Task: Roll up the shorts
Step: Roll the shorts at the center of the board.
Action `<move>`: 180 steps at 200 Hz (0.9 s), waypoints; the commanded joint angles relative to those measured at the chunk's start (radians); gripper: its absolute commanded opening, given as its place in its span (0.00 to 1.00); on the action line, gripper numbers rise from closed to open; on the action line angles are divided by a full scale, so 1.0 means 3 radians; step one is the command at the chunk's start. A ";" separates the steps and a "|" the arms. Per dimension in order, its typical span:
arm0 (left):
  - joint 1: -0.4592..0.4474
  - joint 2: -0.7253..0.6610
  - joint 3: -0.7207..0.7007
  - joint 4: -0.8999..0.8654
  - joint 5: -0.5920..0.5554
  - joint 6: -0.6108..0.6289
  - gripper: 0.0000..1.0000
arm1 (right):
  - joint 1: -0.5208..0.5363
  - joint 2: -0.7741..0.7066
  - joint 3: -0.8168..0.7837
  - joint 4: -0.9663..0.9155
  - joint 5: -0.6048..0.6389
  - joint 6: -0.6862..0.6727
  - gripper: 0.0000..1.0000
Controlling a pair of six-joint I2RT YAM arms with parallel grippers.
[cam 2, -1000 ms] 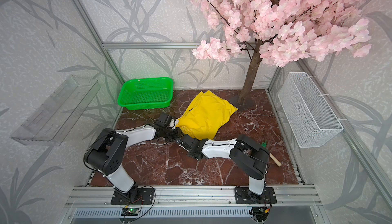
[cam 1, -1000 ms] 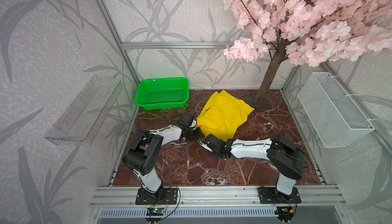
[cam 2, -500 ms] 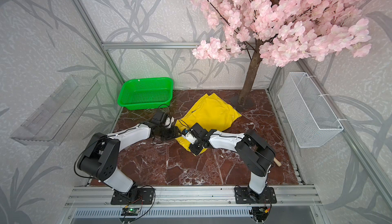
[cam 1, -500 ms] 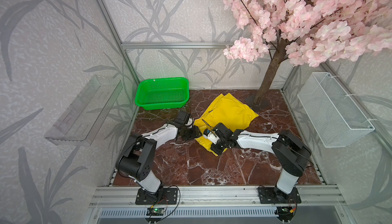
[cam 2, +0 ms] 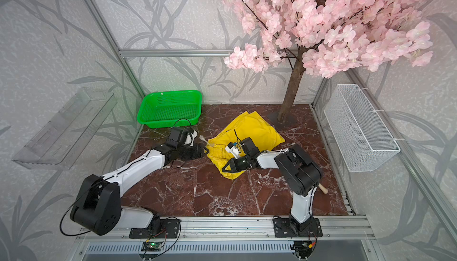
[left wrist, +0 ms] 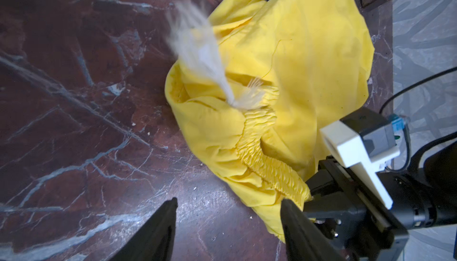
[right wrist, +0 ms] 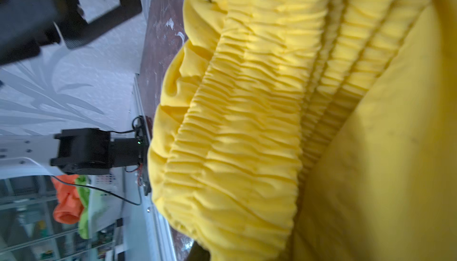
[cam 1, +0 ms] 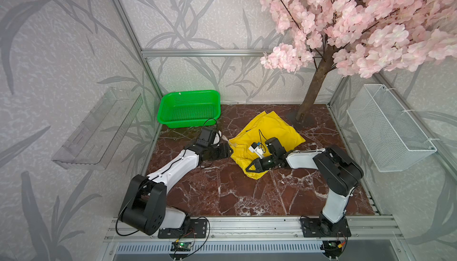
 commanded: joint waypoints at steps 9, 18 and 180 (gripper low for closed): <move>-0.0009 0.0070 -0.0045 0.0227 0.0002 -0.0034 0.65 | -0.0187 0.0329 -0.0245 0.1168 -0.0458 0.1097 0.00; -0.0047 0.0073 -0.0064 0.0271 0.0001 -0.0037 0.62 | -0.0242 0.0411 -0.0337 0.1579 -0.0504 0.1351 0.00; -0.0251 0.0817 -0.0013 0.1678 -0.0217 -0.0350 0.77 | -0.0322 0.0462 -0.0545 0.2000 -0.0446 0.1405 0.00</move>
